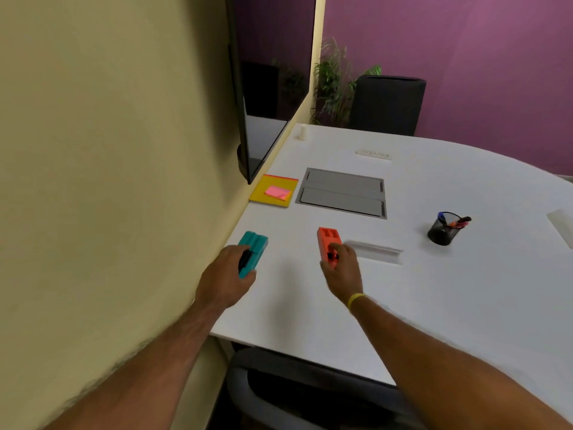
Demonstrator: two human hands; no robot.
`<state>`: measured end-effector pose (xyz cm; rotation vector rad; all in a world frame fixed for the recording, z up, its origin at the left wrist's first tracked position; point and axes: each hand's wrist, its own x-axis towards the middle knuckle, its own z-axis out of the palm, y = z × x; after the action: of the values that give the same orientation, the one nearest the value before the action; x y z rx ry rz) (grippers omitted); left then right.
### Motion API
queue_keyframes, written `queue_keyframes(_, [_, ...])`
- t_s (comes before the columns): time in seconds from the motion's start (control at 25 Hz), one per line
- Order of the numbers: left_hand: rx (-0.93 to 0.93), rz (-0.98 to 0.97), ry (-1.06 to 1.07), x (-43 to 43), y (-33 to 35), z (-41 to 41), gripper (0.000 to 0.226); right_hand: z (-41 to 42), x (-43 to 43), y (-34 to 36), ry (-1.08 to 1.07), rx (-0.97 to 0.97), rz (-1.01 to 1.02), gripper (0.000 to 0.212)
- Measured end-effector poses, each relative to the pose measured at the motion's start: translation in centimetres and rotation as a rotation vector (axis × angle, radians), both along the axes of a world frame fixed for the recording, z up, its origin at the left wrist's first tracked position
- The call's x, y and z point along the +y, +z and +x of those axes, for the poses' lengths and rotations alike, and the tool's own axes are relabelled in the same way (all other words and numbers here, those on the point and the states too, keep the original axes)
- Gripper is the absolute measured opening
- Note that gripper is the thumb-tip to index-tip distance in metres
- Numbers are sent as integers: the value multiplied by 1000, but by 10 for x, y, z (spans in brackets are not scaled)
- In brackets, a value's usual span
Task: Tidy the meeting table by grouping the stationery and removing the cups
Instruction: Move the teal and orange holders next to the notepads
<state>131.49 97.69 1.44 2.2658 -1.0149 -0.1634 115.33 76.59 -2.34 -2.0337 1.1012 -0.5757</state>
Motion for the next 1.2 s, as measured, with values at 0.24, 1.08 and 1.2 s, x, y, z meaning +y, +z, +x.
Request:
queue_keyframes(0.24, [61,121,36,-27,-45,61,55,82,-24,-41,-19,6,111,44])
queue_keyframes(1.08, [178,152,-32,-206,-203,193,68,317,-175,-171,-143,108,124,48])
queue_keyframes(1.2, [168,155,-36,-213,-210,197,69,327,-182,-183,-127,123,125,52])
